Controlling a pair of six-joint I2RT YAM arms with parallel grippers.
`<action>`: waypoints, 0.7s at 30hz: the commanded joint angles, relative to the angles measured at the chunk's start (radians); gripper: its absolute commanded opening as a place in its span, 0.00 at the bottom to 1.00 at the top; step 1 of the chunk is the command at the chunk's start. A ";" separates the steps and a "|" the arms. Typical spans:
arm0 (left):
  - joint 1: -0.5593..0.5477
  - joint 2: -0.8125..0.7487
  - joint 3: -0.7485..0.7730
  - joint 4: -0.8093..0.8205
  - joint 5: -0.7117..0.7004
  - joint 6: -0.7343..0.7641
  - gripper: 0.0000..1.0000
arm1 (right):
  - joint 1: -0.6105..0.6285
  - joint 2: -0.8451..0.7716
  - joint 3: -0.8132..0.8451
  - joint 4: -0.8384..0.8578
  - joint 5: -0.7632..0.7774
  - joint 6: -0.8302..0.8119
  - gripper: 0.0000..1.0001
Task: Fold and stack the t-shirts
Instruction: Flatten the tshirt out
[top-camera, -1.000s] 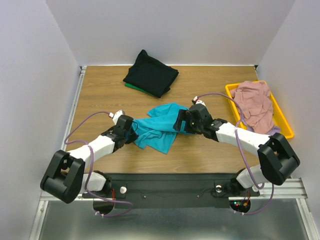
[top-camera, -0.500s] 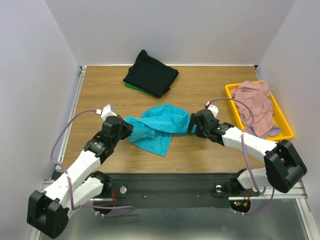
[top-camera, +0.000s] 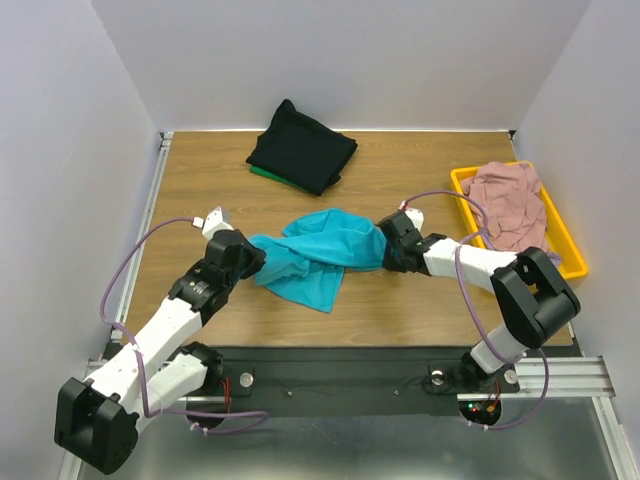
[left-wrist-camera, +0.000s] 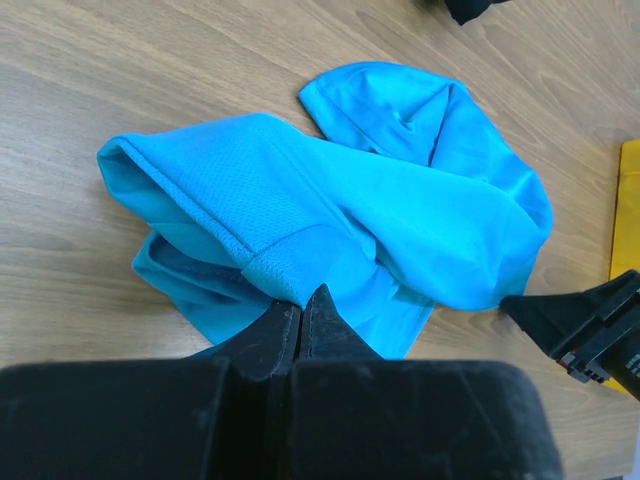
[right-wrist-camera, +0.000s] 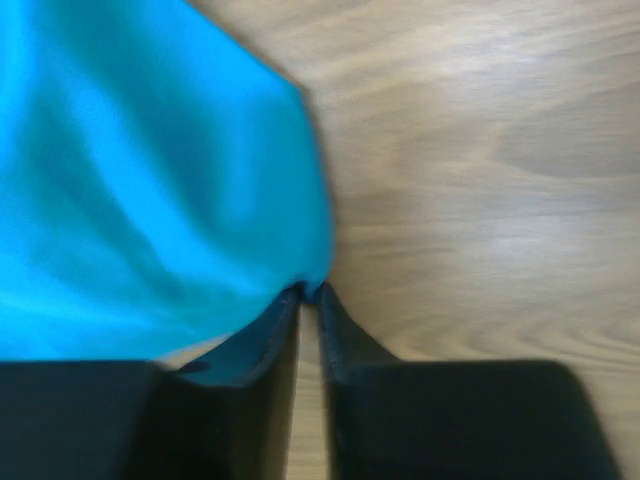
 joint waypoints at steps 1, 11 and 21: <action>-0.004 -0.003 0.086 0.005 -0.045 0.027 0.00 | 0.001 0.014 0.060 0.093 -0.053 -0.032 0.02; -0.006 -0.034 0.399 -0.029 -0.054 0.083 0.00 | 0.003 -0.406 0.178 0.055 0.079 -0.178 0.00; -0.007 -0.148 0.707 -0.010 0.096 0.171 0.00 | 0.003 -0.701 0.507 -0.096 -0.127 -0.319 0.00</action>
